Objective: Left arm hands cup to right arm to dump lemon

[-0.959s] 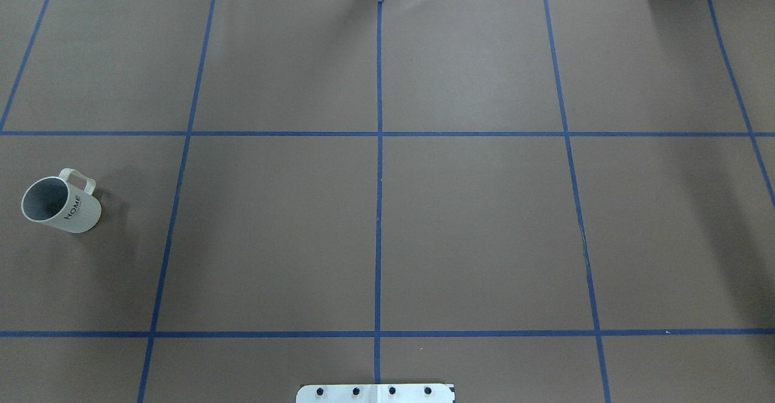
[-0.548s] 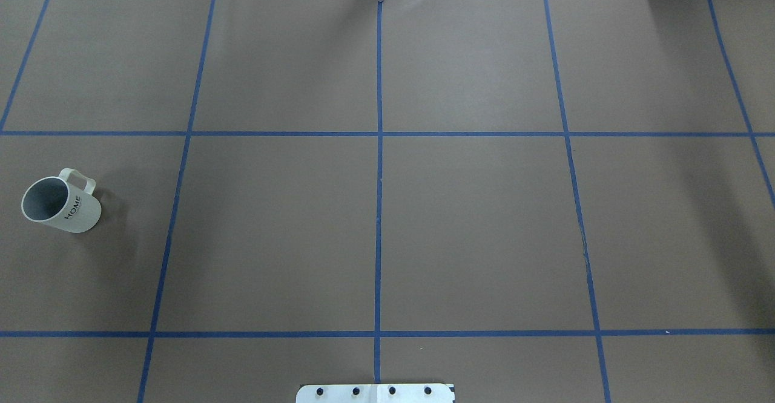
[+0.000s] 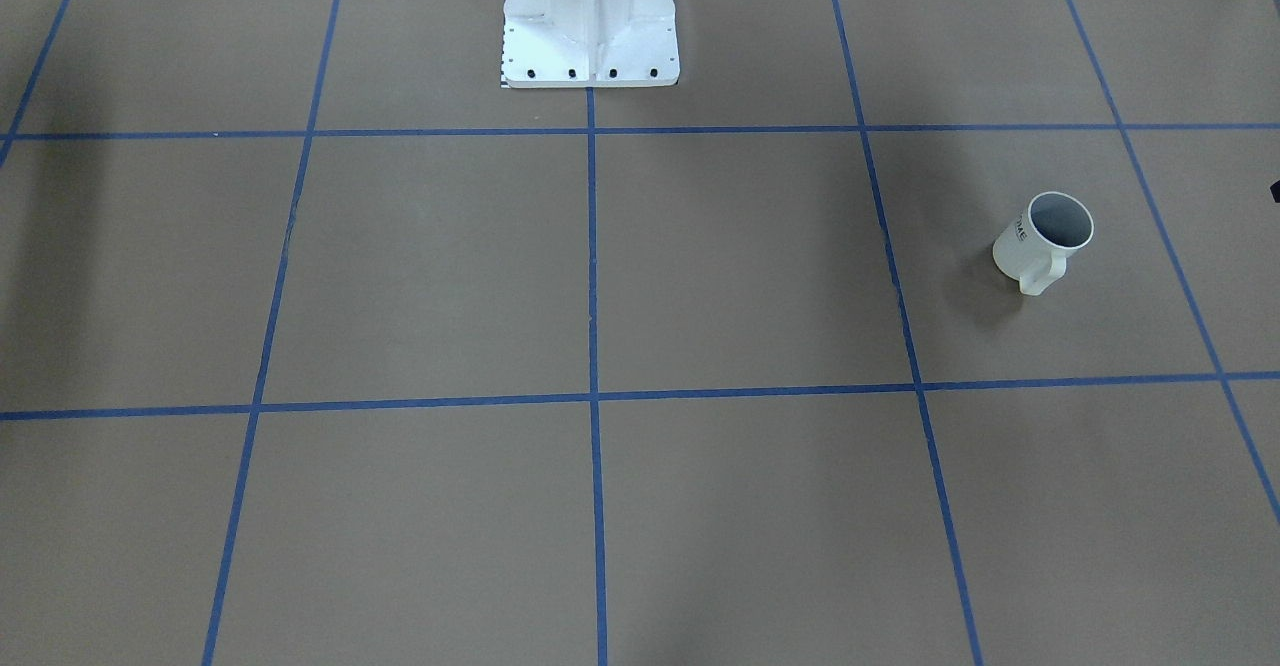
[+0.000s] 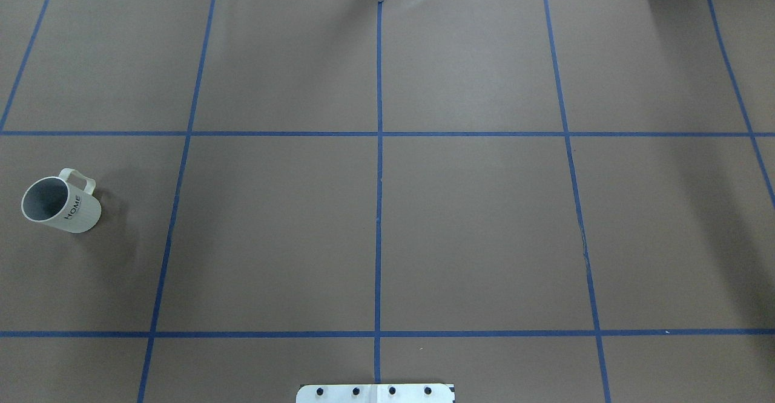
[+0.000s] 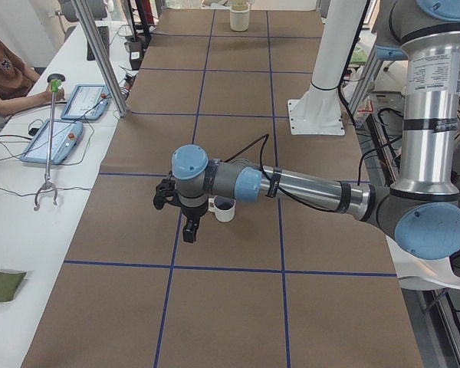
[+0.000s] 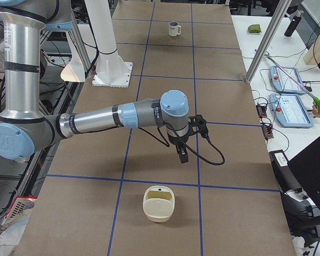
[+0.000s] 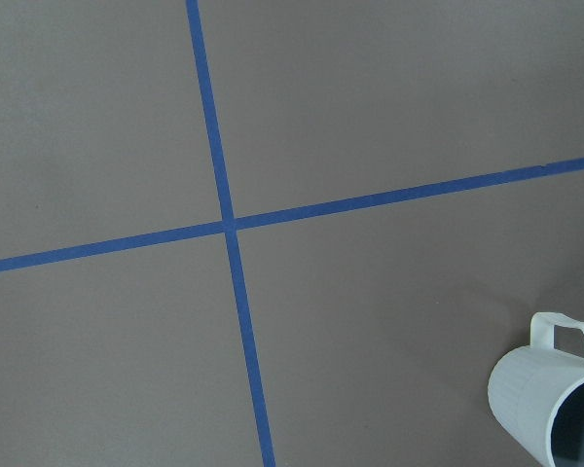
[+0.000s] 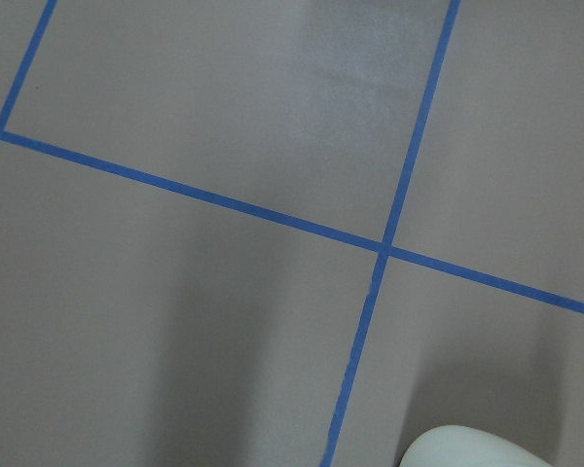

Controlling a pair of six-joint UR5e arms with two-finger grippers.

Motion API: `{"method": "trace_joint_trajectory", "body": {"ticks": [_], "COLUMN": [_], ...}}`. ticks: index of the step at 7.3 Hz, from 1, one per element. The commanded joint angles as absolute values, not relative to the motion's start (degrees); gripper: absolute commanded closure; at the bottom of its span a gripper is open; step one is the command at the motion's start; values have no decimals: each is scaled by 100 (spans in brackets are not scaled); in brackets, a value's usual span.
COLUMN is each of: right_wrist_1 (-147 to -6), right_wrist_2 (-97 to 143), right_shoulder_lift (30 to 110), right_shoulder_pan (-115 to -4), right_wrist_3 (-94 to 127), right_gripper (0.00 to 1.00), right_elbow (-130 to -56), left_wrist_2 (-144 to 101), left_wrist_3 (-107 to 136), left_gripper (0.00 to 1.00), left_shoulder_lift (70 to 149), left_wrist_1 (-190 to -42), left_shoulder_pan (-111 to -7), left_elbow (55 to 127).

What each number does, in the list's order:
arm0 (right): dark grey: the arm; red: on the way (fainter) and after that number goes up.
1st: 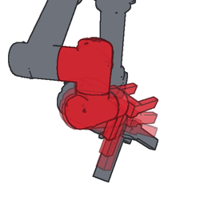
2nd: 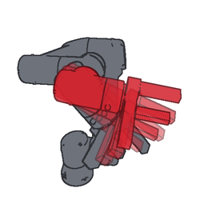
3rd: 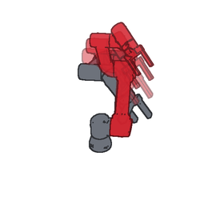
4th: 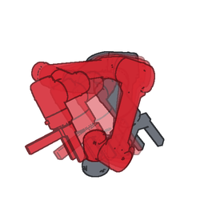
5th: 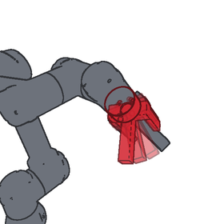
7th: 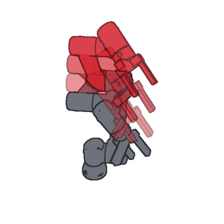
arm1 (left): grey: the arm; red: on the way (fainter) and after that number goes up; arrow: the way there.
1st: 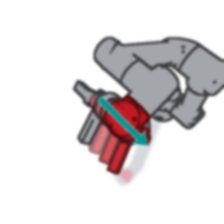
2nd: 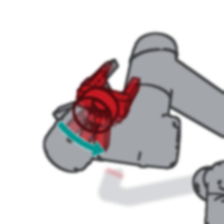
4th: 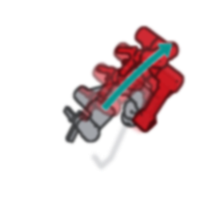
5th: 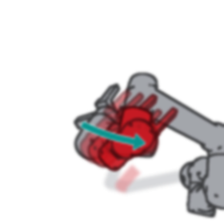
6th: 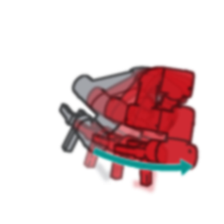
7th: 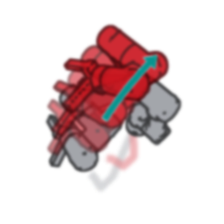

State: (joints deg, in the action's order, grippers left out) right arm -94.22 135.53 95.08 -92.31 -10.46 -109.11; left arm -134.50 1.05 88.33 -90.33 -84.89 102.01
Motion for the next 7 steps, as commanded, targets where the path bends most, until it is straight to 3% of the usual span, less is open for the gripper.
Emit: {"method": "trace_joint_trajectory", "body": {"ticks": [1,7], "right_wrist_1": [-9422,-9422], "right_wrist_2": [13553,13553], "right_shoulder_lift": [9475,9492], "right_shoulder_pan": [-9229,-9229], "right_wrist_3": [-1046,-1046], "right_gripper": [0,0], "right_elbow": [-10916,-10890], "left_wrist_2": [-13447,-13456], "left_wrist_3": [105,105], "left_gripper": [0,0], "left_shoulder_lift": [8842,8842], "left_wrist_1": [-9061,-9062], "left_shoulder_pan": [-8490,-8482], "left_elbow": [10178,10248]}}
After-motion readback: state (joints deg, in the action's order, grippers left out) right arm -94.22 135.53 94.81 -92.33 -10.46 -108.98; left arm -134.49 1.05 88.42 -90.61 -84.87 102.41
